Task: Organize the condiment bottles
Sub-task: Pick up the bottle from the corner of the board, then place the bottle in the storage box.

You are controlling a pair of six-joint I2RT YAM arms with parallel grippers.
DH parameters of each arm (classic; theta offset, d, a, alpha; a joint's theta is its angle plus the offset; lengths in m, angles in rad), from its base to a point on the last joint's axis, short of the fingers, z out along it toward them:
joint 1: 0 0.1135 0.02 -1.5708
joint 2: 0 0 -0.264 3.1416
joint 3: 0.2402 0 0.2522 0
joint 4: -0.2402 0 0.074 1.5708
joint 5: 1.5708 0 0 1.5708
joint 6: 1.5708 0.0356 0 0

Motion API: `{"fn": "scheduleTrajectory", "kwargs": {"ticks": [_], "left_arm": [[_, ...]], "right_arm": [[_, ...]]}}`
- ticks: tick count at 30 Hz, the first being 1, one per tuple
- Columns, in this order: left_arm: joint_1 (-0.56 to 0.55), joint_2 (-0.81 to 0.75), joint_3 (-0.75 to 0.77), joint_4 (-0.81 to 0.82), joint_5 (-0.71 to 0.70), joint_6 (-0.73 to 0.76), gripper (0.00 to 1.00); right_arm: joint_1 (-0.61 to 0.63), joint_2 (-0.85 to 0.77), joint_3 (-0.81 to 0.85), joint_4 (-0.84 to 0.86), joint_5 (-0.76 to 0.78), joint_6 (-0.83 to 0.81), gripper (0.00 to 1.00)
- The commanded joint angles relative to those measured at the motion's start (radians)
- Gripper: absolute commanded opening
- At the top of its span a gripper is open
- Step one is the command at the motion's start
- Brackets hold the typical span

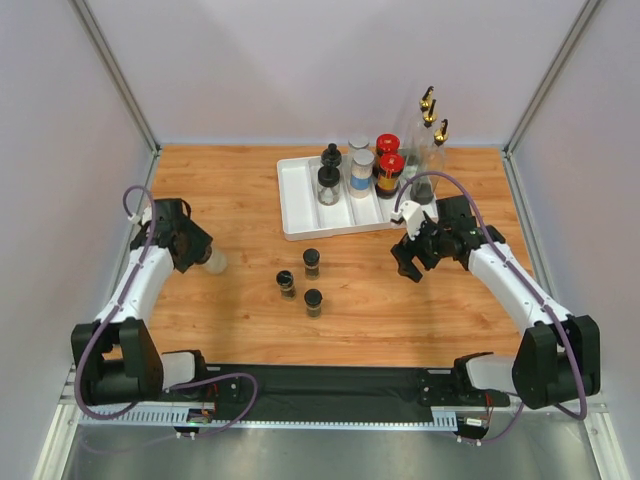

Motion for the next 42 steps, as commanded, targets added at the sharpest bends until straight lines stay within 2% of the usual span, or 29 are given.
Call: {"fn": "scheduleTrajectory", "kwargs": {"ticks": [1,5,13,17,21,25,30,42], "left_arm": [[-0.036,0.087,0.08,0.042,0.068,0.111,0.0],[-0.086,0.171,0.159,0.059,0.094,0.22,0.0],[-0.199,0.177,0.253,0.11,0.127,0.453,0.0],[-0.26,0.196,0.359,0.101,0.185,0.654,0.0],[-0.297,0.216,0.445,0.105,0.264,0.749,0.0],[-0.313,0.265,0.543,0.073,0.419,0.812,0.0],[-0.375,0.349,0.678,0.032,0.504,0.855,0.0],[-0.532,0.581,0.922,0.025,0.464,0.906,0.0]], "right_arm": [[-0.002,-0.034,0.004,0.007,-0.017,-0.012,0.89],[-0.002,-0.04,0.004,0.006,-0.025,-0.013,0.89],[-0.002,-0.046,0.006,0.001,-0.037,-0.016,0.89],[-0.002,-0.045,0.006,-0.002,-0.037,-0.018,0.89],[-0.002,-0.048,0.006,-0.003,-0.037,-0.018,0.89],[-0.002,-0.056,0.004,-0.003,-0.037,-0.017,0.89],[-0.002,-0.054,0.004,-0.003,-0.033,-0.015,0.89],[-0.002,-0.057,0.003,0.001,-0.02,-0.018,0.89]]}}
